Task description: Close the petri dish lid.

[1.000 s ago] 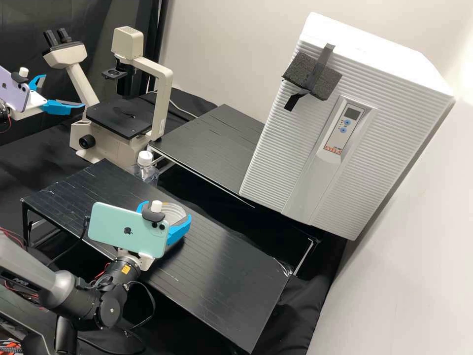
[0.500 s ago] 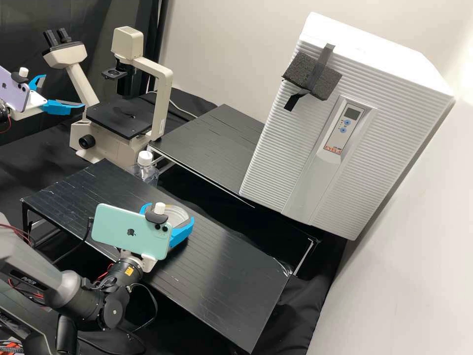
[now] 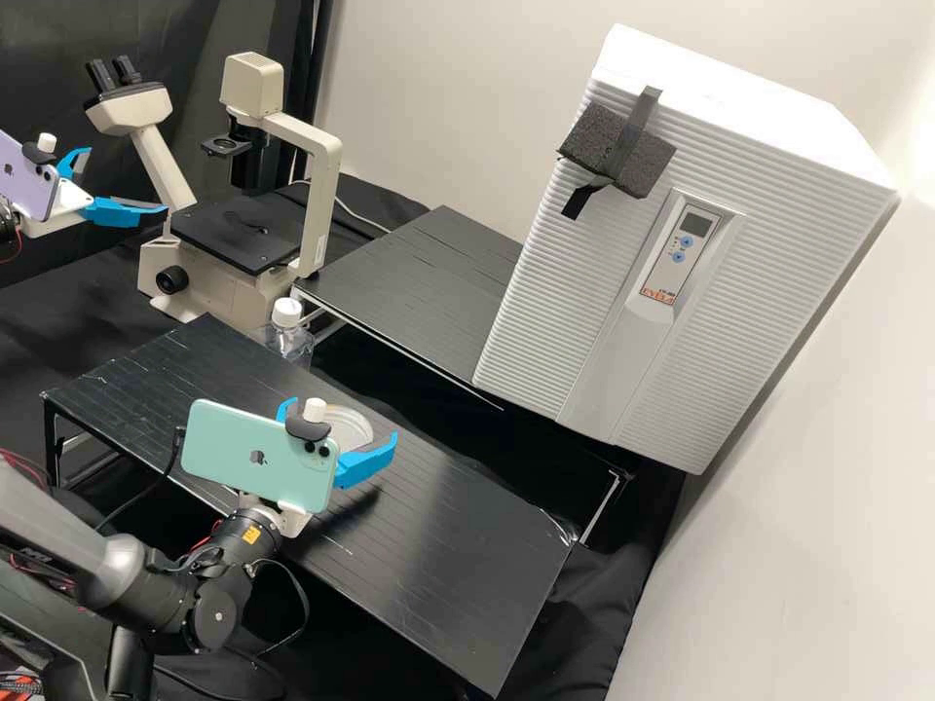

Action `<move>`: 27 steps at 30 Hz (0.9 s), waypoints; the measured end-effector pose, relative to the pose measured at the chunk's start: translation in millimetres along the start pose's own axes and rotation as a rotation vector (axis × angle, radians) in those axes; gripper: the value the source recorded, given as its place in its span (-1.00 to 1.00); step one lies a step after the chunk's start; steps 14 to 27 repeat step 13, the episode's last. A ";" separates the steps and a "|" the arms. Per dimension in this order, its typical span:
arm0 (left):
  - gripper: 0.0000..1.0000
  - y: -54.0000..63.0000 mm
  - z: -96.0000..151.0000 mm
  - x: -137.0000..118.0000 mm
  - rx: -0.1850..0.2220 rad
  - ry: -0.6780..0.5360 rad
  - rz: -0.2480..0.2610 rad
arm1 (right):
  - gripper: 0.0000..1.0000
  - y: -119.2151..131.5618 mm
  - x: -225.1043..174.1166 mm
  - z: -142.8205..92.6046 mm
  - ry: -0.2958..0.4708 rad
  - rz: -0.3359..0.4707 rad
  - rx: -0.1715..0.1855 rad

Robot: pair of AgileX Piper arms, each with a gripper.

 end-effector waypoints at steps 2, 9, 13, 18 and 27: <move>1.00 0.0 0.0 0.0 0.000 0.000 0.000 | 1.00 1.8 -0.8 -1.4 0.000 0.019 -0.009; 1.00 0.0 0.0 0.0 0.000 0.000 0.000 | 1.00 5.3 3.0 -5.0 0.031 0.074 0.044; 1.00 0.0 0.0 0.0 0.000 0.000 0.000 | 1.00 2.3 7.2 -4.8 0.049 0.053 0.084; 1.00 0.0 0.0 0.0 0.000 0.000 0.000 | 1.00 2.3 7.2 -4.8 0.049 0.053 0.084; 1.00 0.0 0.0 0.0 0.000 0.000 0.000 | 1.00 2.3 7.2 -4.8 0.049 0.053 0.084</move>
